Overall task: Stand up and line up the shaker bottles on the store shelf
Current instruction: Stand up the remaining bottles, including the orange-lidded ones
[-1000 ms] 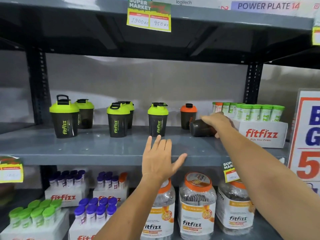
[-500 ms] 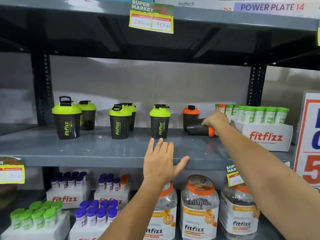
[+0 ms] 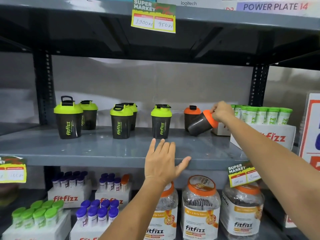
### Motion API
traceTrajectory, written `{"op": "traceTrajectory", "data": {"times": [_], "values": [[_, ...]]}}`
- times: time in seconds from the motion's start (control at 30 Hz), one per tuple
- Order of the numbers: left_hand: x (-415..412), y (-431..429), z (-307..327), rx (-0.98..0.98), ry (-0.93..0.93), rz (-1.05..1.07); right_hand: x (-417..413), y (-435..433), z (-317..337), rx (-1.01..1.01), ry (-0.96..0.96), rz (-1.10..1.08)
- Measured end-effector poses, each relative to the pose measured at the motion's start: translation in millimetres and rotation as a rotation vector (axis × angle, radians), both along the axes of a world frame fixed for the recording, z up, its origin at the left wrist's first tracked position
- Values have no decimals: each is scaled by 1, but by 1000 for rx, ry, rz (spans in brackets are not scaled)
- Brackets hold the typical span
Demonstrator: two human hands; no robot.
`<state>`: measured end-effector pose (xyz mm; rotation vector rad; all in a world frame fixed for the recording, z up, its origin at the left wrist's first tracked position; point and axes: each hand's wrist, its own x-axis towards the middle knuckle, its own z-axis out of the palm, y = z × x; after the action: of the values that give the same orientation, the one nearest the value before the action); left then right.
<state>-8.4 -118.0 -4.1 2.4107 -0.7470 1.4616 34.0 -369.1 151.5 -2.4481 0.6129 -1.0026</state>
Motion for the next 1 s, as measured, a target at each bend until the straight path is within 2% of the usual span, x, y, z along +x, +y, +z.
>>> {"op": "traceTrajectory", "data": {"times": [0.17,0.6,0.73,0.8,0.9,1.0], "values": [[0,0,0,7,1,8,9,12,10,-78,-117,122],[0,0,-1,-4,-29,-6,15,31,-6,-233,-238,279],[-1,1,-1,-3,-28,-4,9,22,-22,-356,-110,215],[0,0,0,-2,-22,1,8,15,-28,-347,-63,217],[0,0,-1,-4,-23,2,9,13,-33,-328,-56,247],[0,0,-1,-6,-31,2,9,15,-34,-379,-62,173]]}}
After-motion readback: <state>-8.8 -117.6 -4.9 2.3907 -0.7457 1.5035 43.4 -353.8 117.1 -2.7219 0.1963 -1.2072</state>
